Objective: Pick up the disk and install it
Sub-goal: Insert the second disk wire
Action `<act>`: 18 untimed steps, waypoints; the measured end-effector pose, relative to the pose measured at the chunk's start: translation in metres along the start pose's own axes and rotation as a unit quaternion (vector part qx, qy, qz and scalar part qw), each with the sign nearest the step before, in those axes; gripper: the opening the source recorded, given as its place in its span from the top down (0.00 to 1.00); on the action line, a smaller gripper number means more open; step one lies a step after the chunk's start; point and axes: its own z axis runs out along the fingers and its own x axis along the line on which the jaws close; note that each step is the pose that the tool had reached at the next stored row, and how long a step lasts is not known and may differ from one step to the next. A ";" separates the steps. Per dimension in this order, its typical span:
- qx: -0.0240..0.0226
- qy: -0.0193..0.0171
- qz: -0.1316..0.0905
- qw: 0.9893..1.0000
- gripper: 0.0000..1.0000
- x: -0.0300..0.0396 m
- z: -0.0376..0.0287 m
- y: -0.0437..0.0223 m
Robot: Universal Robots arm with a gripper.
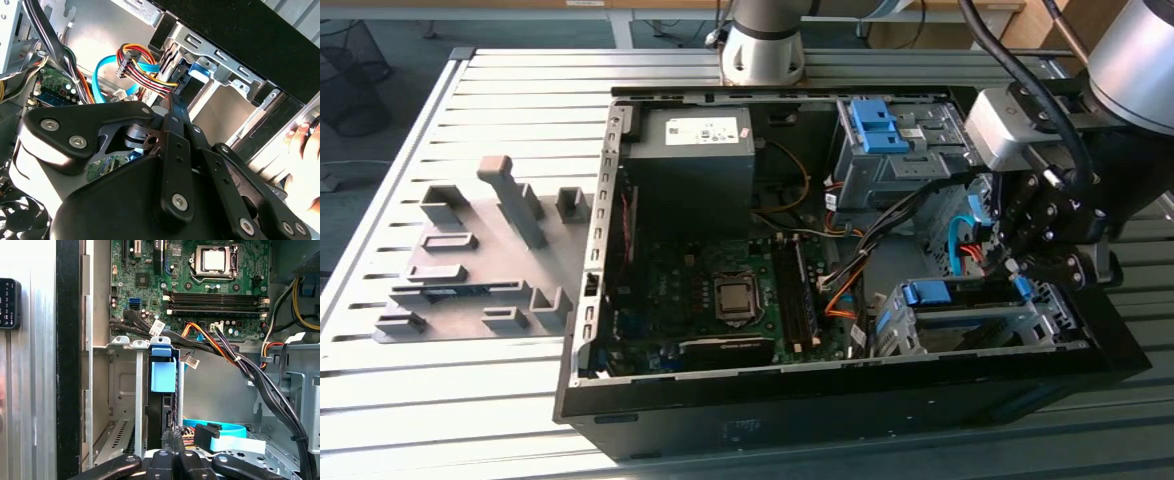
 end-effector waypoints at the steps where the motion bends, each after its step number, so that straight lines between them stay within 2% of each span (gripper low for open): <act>1: 0.000 0.000 0.000 1.000 0.89 0.0000 -0.0001 0.0000; 8: 0.000 0.000 0.000 1.000 0.89 0.0000 -0.0003 0.0000; 15: 0.000 0.000 0.000 1.000 0.89 0.0000 -0.0007 0.0112; 18: 0.000 0.000 0.000 1.000 0.89 0.0013 -0.0008 0.0114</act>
